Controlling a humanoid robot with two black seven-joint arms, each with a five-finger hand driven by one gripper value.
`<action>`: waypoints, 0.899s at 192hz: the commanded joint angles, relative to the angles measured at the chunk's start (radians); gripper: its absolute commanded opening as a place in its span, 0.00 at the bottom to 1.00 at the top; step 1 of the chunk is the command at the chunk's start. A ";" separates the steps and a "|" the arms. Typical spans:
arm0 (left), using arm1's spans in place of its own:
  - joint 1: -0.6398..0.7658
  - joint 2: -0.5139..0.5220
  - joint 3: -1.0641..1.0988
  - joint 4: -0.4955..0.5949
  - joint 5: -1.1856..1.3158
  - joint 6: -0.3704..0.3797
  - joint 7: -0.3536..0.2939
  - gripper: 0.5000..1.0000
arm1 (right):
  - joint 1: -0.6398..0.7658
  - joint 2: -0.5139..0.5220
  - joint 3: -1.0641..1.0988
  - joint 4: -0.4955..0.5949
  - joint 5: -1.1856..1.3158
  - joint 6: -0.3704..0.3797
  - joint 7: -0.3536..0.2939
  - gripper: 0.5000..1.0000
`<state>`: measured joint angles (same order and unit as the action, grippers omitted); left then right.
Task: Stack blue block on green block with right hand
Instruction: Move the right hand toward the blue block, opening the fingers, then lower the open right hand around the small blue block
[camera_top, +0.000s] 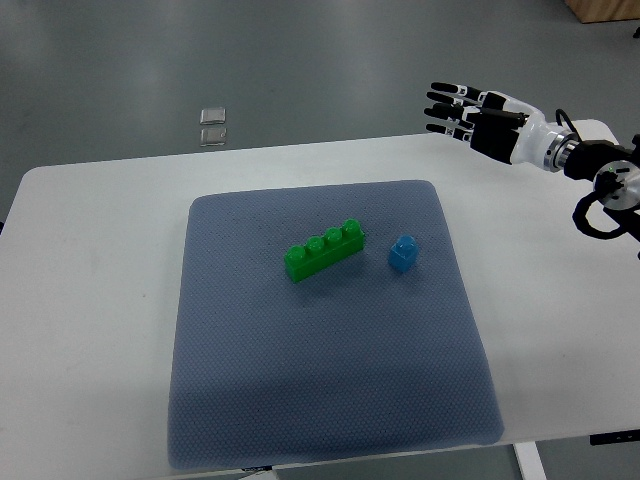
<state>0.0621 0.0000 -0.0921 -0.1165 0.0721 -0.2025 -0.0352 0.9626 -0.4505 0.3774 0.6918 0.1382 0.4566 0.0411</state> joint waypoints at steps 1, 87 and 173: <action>0.001 0.000 0.000 0.000 0.000 0.000 0.000 1.00 | -0.002 -0.002 -0.003 0.000 -0.028 0.004 -0.001 0.83; -0.001 0.000 0.000 0.000 0.000 0.000 0.000 1.00 | 0.025 -0.062 0.006 0.014 -0.477 0.063 0.149 0.83; -0.001 0.000 0.000 0.000 0.000 0.000 0.000 1.00 | 0.044 -0.165 0.003 0.229 -1.082 0.060 0.318 0.83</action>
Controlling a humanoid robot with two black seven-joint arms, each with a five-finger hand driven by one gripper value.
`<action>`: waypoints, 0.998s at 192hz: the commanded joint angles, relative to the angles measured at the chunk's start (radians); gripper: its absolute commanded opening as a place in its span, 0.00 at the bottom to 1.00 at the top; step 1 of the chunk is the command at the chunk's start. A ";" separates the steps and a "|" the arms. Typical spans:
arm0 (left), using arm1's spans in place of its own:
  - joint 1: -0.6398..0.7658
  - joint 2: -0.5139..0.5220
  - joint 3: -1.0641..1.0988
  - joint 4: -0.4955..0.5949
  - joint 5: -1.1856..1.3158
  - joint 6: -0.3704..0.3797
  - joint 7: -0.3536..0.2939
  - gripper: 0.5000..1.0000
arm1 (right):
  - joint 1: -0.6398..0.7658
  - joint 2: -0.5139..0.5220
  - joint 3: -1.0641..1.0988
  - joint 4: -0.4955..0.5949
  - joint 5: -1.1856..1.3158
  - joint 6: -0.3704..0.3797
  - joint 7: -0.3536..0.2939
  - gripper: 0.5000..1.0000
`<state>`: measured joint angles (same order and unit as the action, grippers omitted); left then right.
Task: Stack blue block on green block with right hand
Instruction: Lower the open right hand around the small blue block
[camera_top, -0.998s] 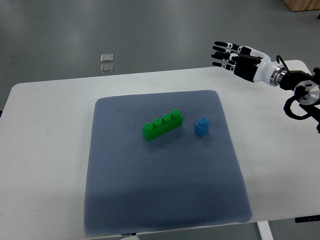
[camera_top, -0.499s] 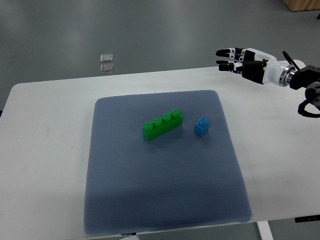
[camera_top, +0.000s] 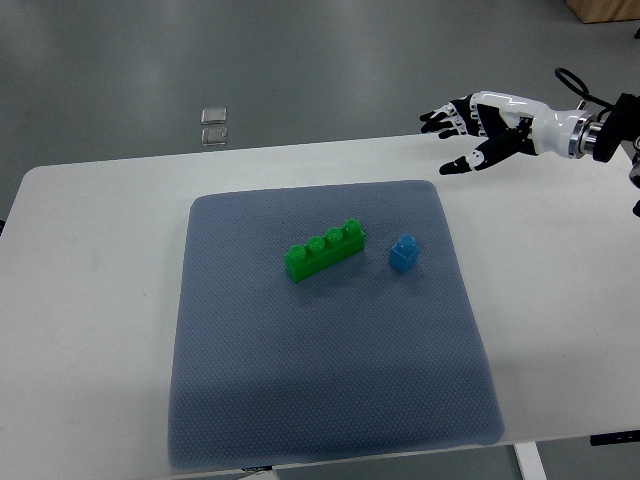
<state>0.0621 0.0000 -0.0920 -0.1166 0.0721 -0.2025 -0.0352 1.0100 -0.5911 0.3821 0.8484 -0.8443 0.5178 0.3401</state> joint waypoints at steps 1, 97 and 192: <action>0.001 0.000 0.000 0.000 0.000 0.000 0.000 1.00 | -0.005 -0.027 -0.002 0.081 -0.108 -0.001 0.020 0.83; 0.001 0.000 0.000 0.000 0.000 0.000 0.000 1.00 | -0.050 0.022 -0.020 0.161 -0.518 -0.130 0.039 0.83; -0.001 0.000 0.000 0.000 0.000 0.000 0.000 1.00 | -0.054 0.109 -0.147 0.120 -0.642 -0.304 0.030 0.83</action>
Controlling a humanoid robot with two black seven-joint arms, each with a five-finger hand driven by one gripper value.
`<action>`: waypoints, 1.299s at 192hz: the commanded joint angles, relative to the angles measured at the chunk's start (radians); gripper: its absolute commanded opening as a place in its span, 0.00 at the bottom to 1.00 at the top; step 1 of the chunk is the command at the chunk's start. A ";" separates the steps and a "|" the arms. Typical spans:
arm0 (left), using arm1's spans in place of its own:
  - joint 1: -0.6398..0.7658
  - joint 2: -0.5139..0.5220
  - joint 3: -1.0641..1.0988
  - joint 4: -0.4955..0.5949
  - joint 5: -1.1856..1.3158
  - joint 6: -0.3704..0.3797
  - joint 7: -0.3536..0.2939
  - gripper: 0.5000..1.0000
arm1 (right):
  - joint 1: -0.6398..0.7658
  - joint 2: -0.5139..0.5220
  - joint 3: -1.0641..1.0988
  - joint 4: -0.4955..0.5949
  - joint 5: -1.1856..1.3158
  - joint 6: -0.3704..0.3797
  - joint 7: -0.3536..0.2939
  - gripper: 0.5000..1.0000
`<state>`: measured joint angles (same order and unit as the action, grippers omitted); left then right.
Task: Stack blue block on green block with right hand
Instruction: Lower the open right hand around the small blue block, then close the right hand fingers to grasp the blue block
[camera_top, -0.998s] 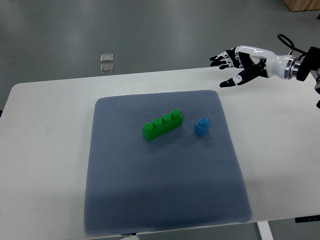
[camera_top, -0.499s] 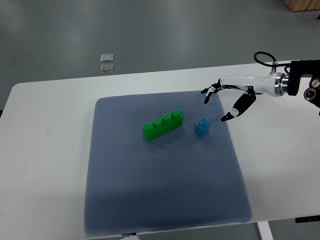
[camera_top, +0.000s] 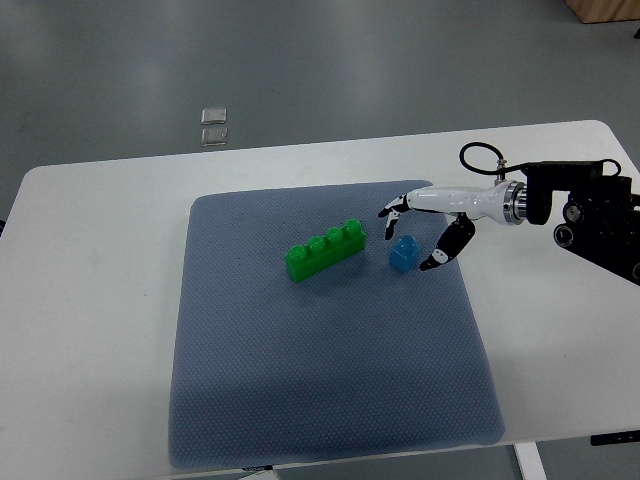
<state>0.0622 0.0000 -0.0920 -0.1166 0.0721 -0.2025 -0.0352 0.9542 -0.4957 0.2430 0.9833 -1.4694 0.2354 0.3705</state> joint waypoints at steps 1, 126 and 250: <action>0.001 0.000 0.000 0.000 0.000 0.000 0.000 1.00 | 0.001 0.014 -0.010 -0.018 -0.020 -0.024 -0.001 0.83; 0.001 0.000 0.000 0.000 0.000 0.000 0.000 1.00 | 0.000 0.054 -0.060 -0.068 -0.054 -0.096 -0.038 0.74; 0.001 0.000 0.000 0.000 0.000 0.000 0.000 1.00 | 0.001 0.057 -0.087 -0.064 -0.055 -0.105 -0.036 0.60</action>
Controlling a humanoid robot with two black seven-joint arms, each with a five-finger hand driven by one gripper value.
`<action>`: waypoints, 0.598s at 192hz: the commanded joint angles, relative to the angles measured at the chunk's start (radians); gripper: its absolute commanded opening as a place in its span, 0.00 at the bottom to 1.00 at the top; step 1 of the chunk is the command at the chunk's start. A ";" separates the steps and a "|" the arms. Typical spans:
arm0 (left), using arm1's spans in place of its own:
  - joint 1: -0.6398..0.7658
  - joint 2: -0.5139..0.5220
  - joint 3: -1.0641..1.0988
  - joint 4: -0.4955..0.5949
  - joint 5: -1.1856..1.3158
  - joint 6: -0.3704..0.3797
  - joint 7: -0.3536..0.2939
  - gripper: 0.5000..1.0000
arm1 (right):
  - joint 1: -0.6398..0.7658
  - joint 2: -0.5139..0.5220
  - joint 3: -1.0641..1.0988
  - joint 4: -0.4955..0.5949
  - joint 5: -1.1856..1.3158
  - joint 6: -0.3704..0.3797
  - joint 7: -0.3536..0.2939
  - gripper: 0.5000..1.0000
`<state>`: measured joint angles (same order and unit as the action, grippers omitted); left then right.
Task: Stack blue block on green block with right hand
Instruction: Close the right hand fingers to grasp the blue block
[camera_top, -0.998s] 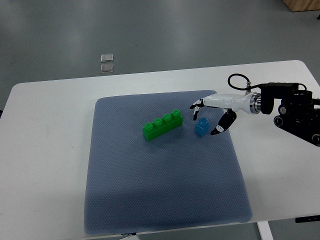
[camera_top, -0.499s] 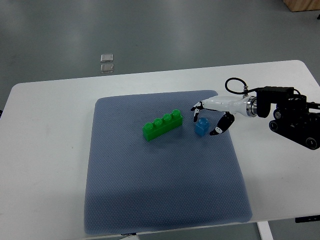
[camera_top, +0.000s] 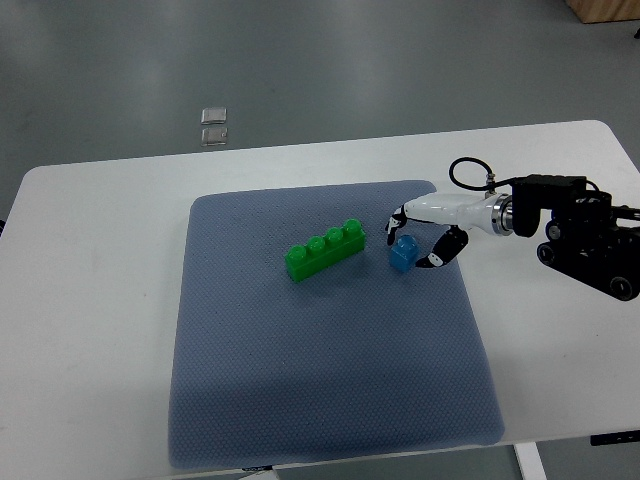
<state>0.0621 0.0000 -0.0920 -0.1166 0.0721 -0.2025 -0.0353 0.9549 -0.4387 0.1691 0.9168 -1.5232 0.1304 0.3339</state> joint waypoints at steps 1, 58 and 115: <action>0.001 0.000 0.000 0.000 0.000 0.000 0.000 1.00 | 0.001 -0.002 -0.014 0.004 -0.002 0.000 0.000 0.60; 0.001 0.000 0.000 0.000 0.000 0.000 0.000 1.00 | 0.002 -0.002 -0.026 0.010 -0.002 0.000 0.000 0.53; 0.001 0.000 0.000 0.000 0.000 0.000 0.000 1.00 | 0.002 0.000 -0.033 0.010 -0.029 -0.003 0.002 0.38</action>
<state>0.0624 0.0000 -0.0920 -0.1166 0.0721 -0.2025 -0.0353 0.9574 -0.4391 0.1367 0.9266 -1.5510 0.1292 0.3359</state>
